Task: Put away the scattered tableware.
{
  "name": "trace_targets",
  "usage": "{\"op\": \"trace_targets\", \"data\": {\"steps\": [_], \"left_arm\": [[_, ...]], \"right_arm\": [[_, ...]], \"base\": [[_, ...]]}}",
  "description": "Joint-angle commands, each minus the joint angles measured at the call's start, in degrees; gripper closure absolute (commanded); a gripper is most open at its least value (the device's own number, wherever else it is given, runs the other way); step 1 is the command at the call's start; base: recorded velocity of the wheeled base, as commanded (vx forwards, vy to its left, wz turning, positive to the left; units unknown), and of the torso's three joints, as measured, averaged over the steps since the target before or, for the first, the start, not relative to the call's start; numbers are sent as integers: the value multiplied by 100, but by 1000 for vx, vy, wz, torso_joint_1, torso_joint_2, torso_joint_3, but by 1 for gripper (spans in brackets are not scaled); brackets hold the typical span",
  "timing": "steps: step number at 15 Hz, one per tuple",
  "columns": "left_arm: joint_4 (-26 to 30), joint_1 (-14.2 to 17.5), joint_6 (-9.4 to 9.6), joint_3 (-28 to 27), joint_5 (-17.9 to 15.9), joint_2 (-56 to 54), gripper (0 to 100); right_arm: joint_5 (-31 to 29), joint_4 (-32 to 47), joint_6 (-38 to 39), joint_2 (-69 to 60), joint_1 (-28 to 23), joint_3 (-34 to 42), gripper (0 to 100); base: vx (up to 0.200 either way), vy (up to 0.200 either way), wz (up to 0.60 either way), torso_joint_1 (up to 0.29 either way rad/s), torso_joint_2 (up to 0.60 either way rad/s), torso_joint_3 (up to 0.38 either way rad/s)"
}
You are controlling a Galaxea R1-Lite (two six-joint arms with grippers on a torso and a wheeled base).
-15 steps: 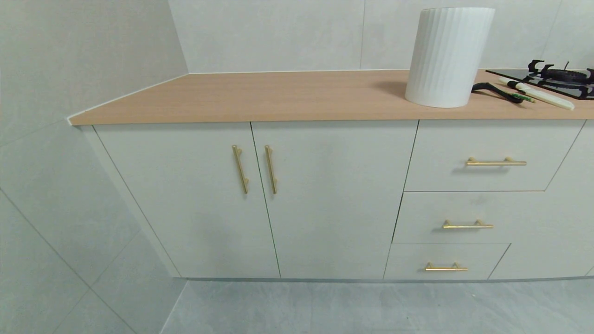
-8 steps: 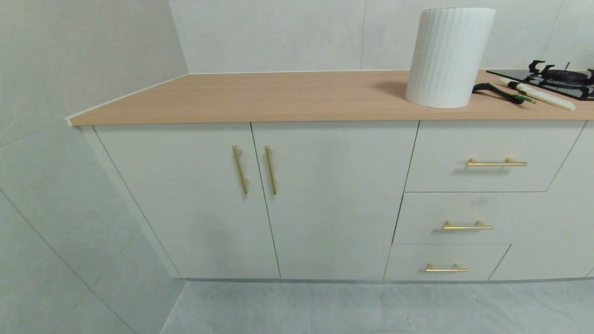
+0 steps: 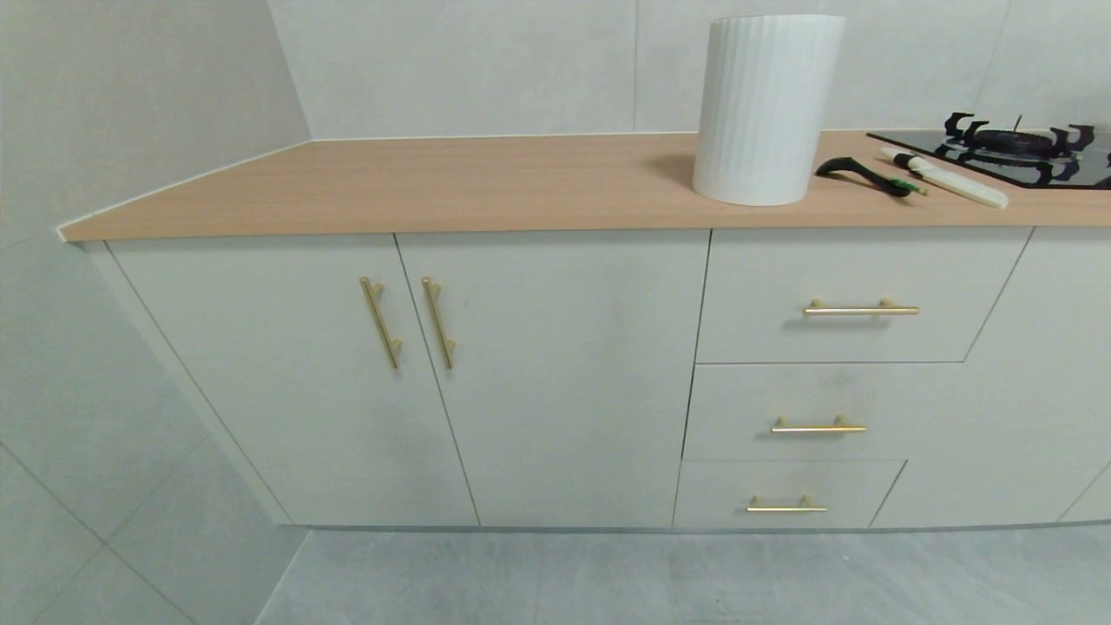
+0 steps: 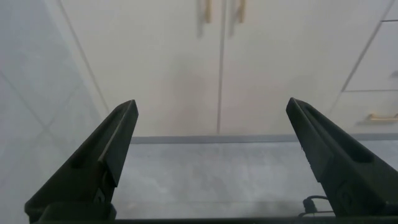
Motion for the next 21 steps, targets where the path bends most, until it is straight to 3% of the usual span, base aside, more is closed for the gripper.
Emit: {"op": "trace_targets", "data": {"steps": [1,4,13,18,21], "left_arm": [[2,0,-10,0,0,2,0],[2,0,-10,0,0,2,0],[2,0,-10,0,0,2,0],[2,0,-10,0,9,2,0],[2,0,-10,0,9,2,0]], "right_arm": [[1,0,-4,11,0,0,0],[1,0,-4,2,0,0,0],[1,0,-4,11,0,0,0],[1,0,-4,2,0,0,0],[1,0,-4,11,0,0,0]], "base": [[0,-200,0,7,7,2],[0,-200,0,2,2,2],[0,0,0,0,0,0],[200,0,0,0,1,-1],[0,0,0,0,0,0]]}}
